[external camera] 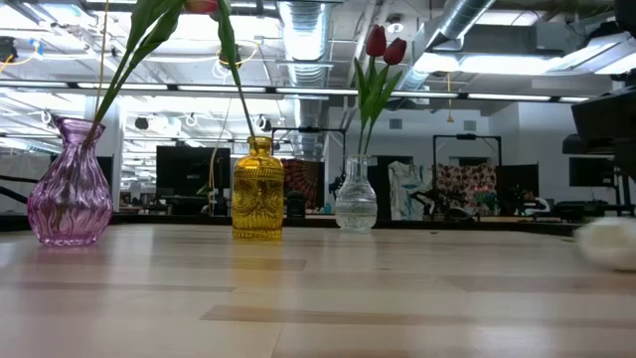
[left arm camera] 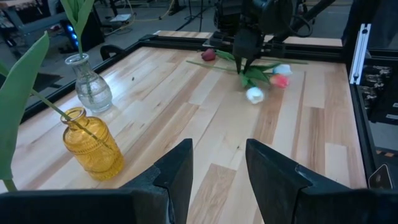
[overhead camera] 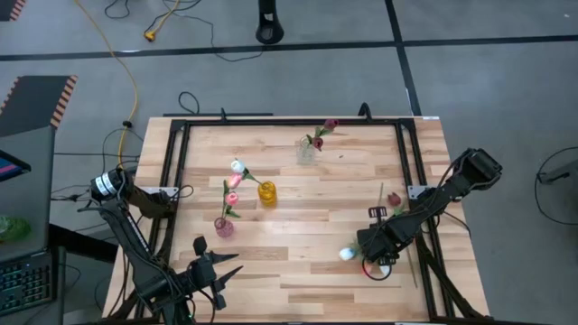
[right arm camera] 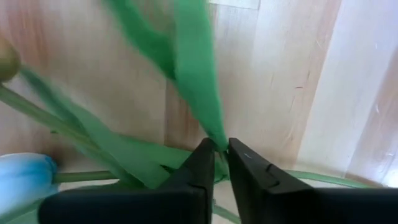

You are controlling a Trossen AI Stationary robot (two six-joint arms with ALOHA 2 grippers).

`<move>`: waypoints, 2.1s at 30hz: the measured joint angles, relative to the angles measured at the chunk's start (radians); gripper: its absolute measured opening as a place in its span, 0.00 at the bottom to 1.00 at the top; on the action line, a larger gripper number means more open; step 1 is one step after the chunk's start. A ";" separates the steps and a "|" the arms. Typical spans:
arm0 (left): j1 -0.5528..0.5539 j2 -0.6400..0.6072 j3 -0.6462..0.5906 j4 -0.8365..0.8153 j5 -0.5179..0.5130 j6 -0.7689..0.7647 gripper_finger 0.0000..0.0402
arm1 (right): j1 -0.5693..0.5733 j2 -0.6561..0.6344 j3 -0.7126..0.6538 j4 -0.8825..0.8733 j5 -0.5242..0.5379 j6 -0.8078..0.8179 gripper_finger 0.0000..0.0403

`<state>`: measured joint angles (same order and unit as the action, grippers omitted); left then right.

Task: Sort flowers into vase by color
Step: Put the white flower into the yellow vase

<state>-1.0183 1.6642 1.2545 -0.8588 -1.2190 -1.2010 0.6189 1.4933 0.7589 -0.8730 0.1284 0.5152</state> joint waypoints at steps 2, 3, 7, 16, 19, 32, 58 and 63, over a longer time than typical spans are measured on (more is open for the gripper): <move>0.000 0.000 0.000 0.001 0.000 0.000 0.34 | 0.000 0.000 0.000 0.002 0.000 0.000 0.15; 0.000 0.000 0.000 0.001 0.000 0.000 0.34 | 0.000 0.000 0.000 0.002 0.000 0.000 0.14; 0.000 0.000 0.000 0.001 0.000 0.000 0.34 | 0.000 0.000 0.000 0.011 0.000 0.000 0.09; 0.000 0.000 0.000 0.002 0.000 0.000 0.34 | 0.000 -0.002 0.081 0.021 0.030 -0.003 0.07; 0.000 0.000 0.000 0.002 0.000 0.000 0.34 | 0.000 -0.003 0.131 0.024 0.074 -0.026 0.07; 0.000 0.000 0.000 0.002 0.000 0.014 0.34 | 0.000 -0.003 0.358 0.099 0.327 -0.103 0.06; 0.000 0.000 0.000 0.004 -0.027 0.064 0.34 | -0.250 -0.001 0.420 1.267 0.267 -0.689 0.06; 0.000 0.000 0.000 0.005 -0.027 0.064 0.34 | -0.330 0.001 0.420 1.313 0.163 -0.693 0.06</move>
<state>-1.0183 1.6646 1.2541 -0.8539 -1.2457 -1.1370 0.2886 1.4940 1.1793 0.4395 0.2913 -0.1773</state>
